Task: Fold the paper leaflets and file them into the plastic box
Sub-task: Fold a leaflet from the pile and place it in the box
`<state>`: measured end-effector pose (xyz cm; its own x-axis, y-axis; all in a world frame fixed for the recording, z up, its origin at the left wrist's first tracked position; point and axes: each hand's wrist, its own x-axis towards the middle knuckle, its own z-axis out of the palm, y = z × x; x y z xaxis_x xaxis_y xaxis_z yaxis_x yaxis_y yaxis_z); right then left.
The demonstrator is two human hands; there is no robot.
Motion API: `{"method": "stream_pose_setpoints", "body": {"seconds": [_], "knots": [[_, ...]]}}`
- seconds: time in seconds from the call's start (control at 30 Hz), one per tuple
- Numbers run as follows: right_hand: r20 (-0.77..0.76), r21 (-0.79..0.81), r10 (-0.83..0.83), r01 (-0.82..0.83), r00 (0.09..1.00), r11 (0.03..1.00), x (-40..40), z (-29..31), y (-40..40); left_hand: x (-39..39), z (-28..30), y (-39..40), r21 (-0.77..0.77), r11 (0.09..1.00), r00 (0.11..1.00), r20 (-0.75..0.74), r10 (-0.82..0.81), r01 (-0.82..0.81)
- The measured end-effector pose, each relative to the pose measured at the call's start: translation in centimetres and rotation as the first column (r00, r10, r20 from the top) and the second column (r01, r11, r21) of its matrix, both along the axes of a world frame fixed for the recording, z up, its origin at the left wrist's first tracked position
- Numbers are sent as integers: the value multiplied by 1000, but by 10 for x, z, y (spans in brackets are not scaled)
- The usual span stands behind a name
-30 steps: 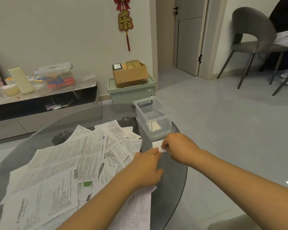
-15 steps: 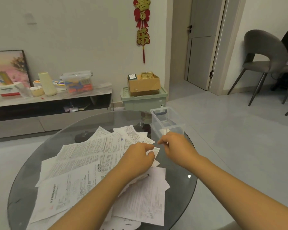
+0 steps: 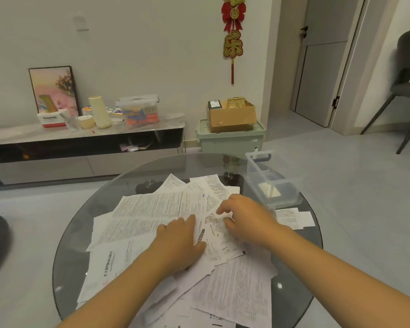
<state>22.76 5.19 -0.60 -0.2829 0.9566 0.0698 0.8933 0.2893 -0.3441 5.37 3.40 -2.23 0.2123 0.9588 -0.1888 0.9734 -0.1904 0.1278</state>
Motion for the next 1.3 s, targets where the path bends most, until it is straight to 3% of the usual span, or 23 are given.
{"method": "stream_pose_setpoints", "body": {"seconds": [0.13, 0.3, 0.47, 0.7, 0.87, 1.07, 1.2, 1.3], "knots": [[24, -7, 34, -34, 999, 999, -11, -4, 6, -3, 4, -2, 83, 997, 989, 144, -17, 5], [-51, -16, 111, -111, 993, 994, -18, -9, 8, -5, 7, -6, 34, 999, 924, 382, 7, -21], [-112, 1, 78, -79, 991, 997, -22, -8, 7, -7, 8, -7, -30, 999, 849, 526, 46, -36], [-59, 47, 20, -17, 998, 999, -7, -1, 5, -16, 22, -17, -72, 996, 852, 523, -1, 46], [-184, 83, 1, 15, 983, 996, 11, 7, 2, -19, 19, -21, -25, 999, 895, 445, -30, 46], [-104, 321, 39, -3, 994, 947, 22, 18, -7, -5, 15, -15, 106, 994, 793, 607, -54, -14], [-182, 460, 62, 30, 981, 887, 24, 19, -14, -3, 16, -12, 80, 997, 657, 751, -60, 0], [-288, 359, -72, 177, 955, 916, 26, 26, -13, -7, 25, -10, 98, 995, 573, 816, -74, -11]]}}
